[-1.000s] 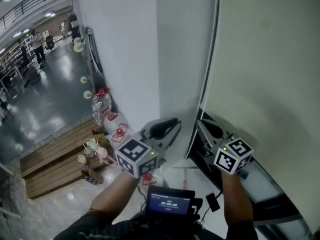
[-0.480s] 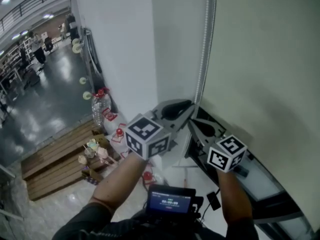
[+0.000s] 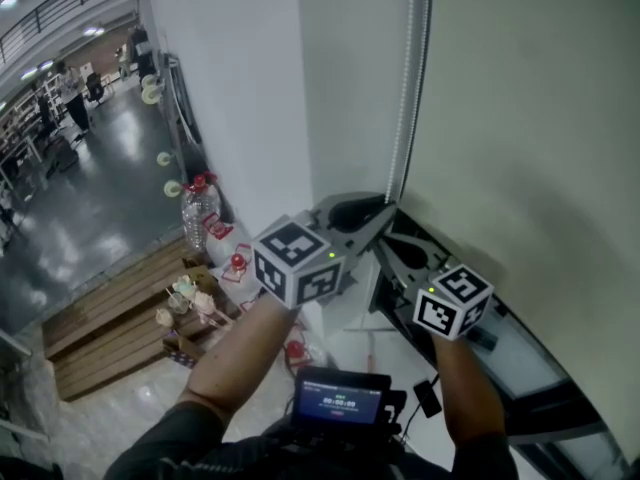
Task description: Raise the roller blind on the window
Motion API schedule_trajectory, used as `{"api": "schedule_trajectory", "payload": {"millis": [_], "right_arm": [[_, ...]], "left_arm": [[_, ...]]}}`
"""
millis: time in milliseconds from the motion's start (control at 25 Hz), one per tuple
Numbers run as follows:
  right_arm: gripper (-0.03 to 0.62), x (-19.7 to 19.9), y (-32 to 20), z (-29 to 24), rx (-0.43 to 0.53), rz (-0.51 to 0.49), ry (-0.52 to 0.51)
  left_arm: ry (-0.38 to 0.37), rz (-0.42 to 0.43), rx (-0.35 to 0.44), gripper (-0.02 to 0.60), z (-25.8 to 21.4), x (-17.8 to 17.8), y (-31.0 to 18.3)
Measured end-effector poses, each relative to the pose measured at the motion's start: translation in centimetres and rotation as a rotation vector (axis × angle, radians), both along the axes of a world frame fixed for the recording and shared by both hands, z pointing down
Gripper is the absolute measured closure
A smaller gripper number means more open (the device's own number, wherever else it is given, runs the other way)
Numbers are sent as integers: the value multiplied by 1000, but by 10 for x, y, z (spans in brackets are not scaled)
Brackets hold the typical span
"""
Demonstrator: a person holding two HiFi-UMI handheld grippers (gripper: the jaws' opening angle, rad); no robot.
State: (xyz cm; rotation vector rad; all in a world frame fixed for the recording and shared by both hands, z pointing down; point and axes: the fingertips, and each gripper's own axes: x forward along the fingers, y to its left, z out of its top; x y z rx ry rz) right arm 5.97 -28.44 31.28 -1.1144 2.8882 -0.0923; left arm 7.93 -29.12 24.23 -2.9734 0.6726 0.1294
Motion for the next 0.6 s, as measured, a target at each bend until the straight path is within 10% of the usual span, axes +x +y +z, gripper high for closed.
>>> {"api": "schedule_trajectory", "payload": {"millis": [600], "right_arm": [[579,-1,2,20,-39,4,-1]], "left_arm": [[-41,-34,7,580,25,-1,0]]}}
